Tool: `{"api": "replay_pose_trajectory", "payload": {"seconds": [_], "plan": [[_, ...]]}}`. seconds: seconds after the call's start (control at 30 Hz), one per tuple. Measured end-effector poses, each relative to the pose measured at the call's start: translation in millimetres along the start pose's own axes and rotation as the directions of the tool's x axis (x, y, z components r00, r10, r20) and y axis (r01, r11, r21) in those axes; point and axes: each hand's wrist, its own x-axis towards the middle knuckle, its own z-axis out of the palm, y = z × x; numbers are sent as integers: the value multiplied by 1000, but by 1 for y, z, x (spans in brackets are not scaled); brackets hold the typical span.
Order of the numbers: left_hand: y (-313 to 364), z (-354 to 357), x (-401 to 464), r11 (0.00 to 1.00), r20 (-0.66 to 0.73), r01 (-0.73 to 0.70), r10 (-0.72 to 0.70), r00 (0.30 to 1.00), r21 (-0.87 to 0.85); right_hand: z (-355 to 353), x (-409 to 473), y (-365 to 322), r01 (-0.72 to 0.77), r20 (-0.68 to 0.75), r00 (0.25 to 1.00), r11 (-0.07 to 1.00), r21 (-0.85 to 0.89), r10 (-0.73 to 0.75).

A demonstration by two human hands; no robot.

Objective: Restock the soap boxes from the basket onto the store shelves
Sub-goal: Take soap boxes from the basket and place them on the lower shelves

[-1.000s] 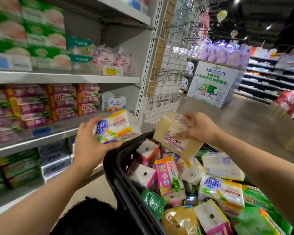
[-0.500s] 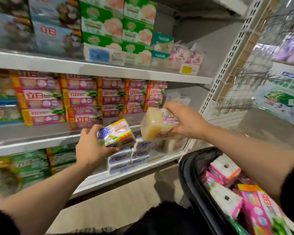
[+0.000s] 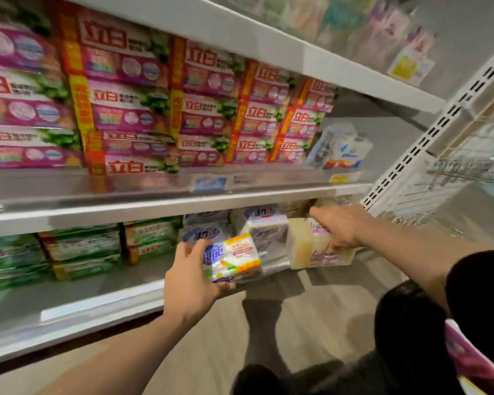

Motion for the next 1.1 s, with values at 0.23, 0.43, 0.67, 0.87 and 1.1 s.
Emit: {"api": "replay_pose_trajectory", "payload": {"seconds": [0.23, 0.43, 0.67, 0.87, 1.1], "plan": [[-15, 43, 8, 998, 18, 38, -37, 999, -41, 33, 35, 6, 19, 132, 991, 999, -27, -16], [-29, 61, 8, 1000, 10, 31, -31, 999, -3, 55, 58, 2, 47, 17, 999, 995, 88, -48], [-26, 75, 18, 995, -50, 71, -74, 996, -67, 59, 84, 3, 165, -90, 983, 982, 87, -158], [-28, 83, 20, 994, -89, 75, -82, 993, -75, 67, 102, -6, 181, -42, 983, 983, 35, -180], [-26, 82, 19, 993, -93, 65, -75, 993, -99, 83, 105, 2, 67, 23, 997, 978, 198, -73]]}}
